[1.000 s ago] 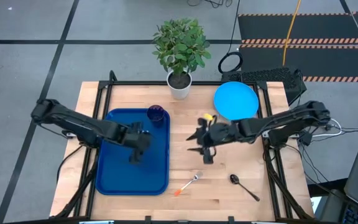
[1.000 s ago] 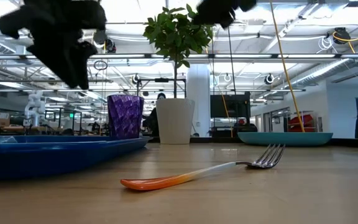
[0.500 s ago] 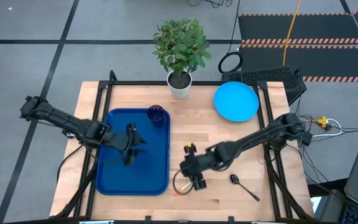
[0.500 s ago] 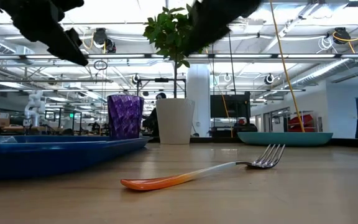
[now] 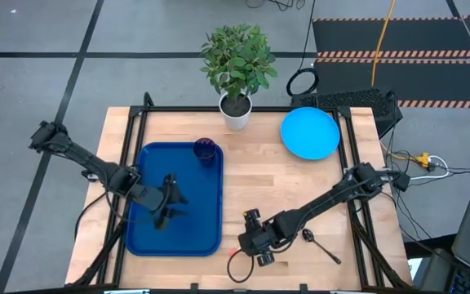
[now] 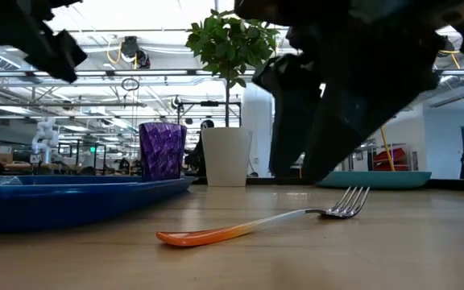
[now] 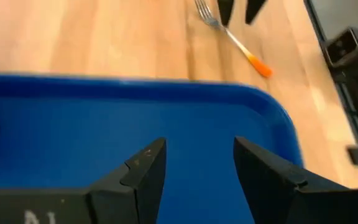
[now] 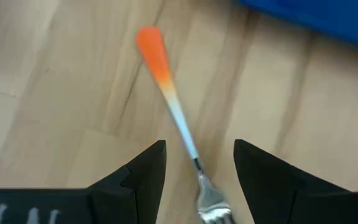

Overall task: Pick and place plate/cup/fork/spoon on tray
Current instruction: Put the orange fork on the blue tray

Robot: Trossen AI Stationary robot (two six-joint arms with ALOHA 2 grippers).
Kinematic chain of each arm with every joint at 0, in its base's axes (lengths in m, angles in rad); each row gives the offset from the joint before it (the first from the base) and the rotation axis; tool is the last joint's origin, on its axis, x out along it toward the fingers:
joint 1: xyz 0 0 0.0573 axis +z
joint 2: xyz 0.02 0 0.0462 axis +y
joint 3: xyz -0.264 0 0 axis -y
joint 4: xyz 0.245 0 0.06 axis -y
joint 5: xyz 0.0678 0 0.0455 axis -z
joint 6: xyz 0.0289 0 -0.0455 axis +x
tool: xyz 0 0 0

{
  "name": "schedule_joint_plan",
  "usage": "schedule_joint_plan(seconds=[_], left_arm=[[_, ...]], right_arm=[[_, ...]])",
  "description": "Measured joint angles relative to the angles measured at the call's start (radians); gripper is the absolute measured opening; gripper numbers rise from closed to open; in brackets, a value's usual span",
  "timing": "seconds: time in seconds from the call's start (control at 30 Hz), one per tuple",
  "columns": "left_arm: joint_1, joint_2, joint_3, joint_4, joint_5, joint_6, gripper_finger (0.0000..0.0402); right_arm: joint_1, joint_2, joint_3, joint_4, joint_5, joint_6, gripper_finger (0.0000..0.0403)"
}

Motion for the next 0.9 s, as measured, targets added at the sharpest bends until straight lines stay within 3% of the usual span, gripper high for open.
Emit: schedule_joint_plan(seconds=[0.27,0.43,0.67,0.9], left_arm=[[-0.069,0.004,0.0,-0.059,-0.029,-0.107,0.0188],[-0.081,0.084,0.0,-0.126,-0.035,-0.161,0.0188],[-0.111,0.249,0.0,-0.132,0.108,-0.204,0.0188],[-0.169,0.289,0.001,-0.13,0.196,-0.283,0.0188]], right_arm=[[0.007,-0.004,0.0,-0.002,0.047,0.008,0.0183],[0.006,-0.005,0.0,-0.002,0.047,0.009,0.0183],[0.006,-0.005,0.0,0.001,0.047,0.012,0.0183],[0.006,-0.005,0.0,-0.001,0.048,0.016,0.0183]])
